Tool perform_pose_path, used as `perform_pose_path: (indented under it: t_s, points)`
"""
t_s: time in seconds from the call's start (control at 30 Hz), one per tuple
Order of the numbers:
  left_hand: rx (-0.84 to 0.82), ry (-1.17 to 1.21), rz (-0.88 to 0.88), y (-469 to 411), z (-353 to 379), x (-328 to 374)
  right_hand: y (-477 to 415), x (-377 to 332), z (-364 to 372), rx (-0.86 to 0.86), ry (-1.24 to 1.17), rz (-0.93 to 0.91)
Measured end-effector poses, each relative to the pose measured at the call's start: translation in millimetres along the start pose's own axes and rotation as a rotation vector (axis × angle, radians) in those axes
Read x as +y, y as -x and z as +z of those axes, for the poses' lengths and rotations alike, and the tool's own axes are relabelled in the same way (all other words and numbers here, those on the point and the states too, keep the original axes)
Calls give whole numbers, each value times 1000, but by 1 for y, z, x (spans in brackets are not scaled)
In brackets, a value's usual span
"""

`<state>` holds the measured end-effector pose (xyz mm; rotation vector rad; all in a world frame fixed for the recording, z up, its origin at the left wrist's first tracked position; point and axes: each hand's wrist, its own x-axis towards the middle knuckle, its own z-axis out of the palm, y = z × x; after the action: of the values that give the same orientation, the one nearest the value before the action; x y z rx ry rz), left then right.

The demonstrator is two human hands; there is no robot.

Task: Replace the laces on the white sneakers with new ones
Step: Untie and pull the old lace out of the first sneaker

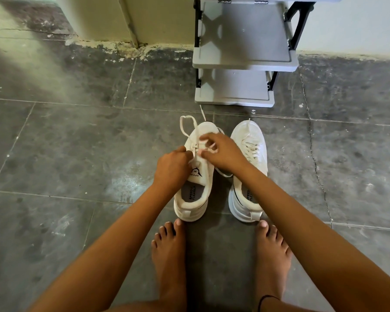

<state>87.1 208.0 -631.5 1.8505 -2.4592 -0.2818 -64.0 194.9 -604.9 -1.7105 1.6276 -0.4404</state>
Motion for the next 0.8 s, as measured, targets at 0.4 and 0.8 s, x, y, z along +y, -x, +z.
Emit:
perform_pose_path:
  t_s: [0.4, 0.8]
  points:
    - [2, 33, -58, 2, 2, 2, -3, 1, 14, 107, 460, -131]
    - [13, 90, -100, 6, 1, 1, 0, 1, 6, -94, 149, 38]
